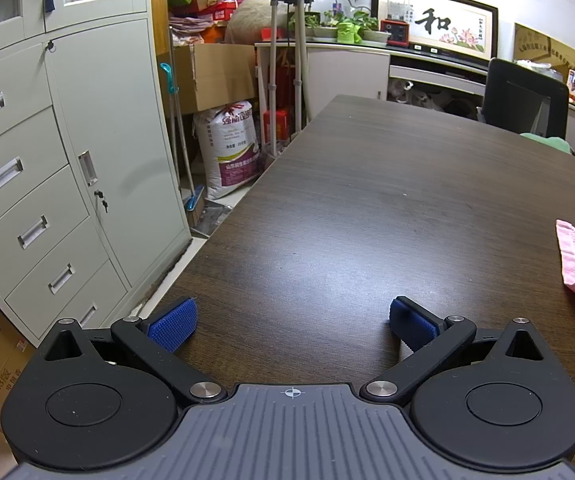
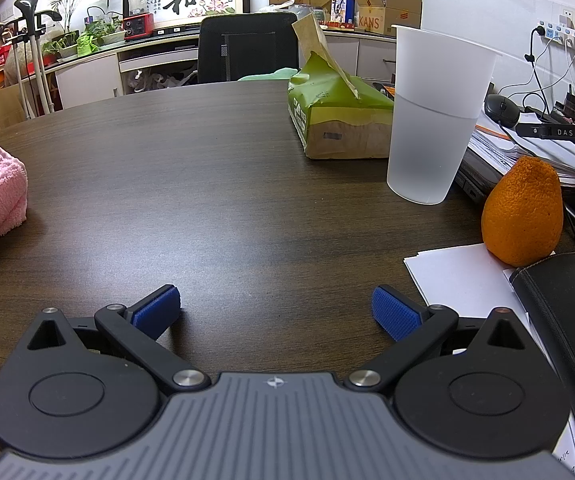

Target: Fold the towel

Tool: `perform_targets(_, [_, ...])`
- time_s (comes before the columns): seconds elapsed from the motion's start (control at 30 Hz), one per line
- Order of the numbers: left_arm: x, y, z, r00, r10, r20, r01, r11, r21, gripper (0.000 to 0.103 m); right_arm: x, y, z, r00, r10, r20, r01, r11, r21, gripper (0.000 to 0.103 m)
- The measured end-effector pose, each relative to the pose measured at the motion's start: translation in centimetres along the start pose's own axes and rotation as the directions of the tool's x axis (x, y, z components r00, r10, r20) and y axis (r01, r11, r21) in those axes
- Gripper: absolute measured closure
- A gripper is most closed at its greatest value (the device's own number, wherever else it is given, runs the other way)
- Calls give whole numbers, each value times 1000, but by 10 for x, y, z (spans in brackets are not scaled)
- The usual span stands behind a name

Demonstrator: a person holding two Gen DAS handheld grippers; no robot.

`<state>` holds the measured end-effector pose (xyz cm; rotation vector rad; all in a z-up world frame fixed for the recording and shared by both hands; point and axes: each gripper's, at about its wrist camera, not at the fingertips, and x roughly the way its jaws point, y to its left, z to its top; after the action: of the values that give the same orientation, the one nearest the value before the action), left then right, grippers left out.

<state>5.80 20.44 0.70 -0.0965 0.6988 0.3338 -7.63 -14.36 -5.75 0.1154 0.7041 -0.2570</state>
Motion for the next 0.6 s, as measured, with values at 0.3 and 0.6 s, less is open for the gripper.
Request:
perform_targets(0.3, [0, -1, -1, 1000, -1, 1, 1, 1000, -2, 0, 0, 0, 0, 1000, 0, 0, 0, 1000, 0, 0])
perform_targets(0.6, [0, -1, -1, 1000, -2, 1, 2, 1000, -3, 0, 0, 0, 0, 1000, 0, 0, 0, 1000, 0, 0])
